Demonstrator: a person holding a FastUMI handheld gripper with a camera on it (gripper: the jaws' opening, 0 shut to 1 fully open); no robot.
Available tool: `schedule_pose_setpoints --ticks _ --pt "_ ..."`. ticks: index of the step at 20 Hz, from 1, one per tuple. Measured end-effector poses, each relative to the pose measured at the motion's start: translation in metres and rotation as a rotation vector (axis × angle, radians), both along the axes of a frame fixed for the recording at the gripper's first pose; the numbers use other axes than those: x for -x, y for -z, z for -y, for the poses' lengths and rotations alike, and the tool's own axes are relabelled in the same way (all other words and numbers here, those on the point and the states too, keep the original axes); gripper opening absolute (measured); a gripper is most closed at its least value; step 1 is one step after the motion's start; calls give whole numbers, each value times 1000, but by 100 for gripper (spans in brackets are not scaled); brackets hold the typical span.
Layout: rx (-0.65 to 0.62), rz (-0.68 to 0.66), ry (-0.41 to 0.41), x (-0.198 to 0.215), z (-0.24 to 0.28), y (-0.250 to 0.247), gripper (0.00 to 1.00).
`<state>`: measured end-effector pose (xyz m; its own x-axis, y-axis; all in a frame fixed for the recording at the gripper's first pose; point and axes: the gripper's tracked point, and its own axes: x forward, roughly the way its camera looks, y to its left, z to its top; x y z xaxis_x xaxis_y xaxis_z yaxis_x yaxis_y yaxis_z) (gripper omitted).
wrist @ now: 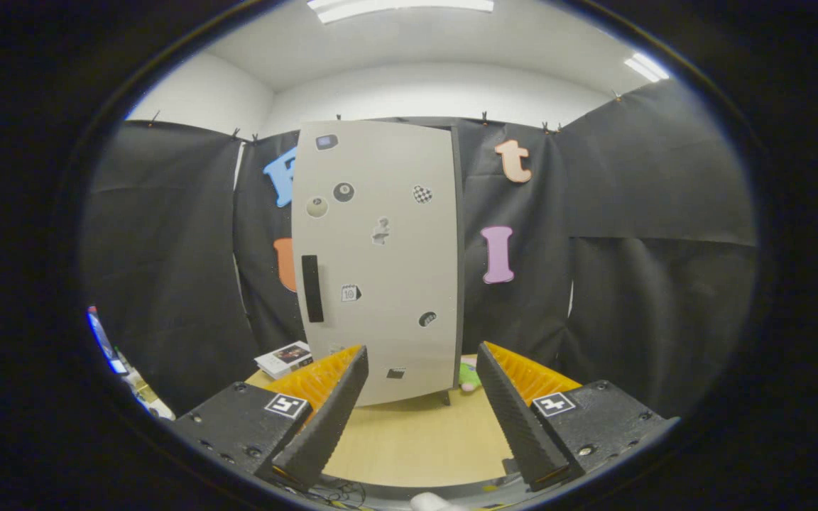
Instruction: Open the shoe cabinet door, grab the shoes and put them into the shoe cabinet, then close the shoe cabinet door.
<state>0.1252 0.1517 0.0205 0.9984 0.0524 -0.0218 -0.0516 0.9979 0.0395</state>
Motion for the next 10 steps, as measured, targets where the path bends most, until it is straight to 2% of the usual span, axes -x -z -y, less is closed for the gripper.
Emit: schedule_pose_setpoints --ticks 10 --pt "6 21 7 2 2 -11 100"
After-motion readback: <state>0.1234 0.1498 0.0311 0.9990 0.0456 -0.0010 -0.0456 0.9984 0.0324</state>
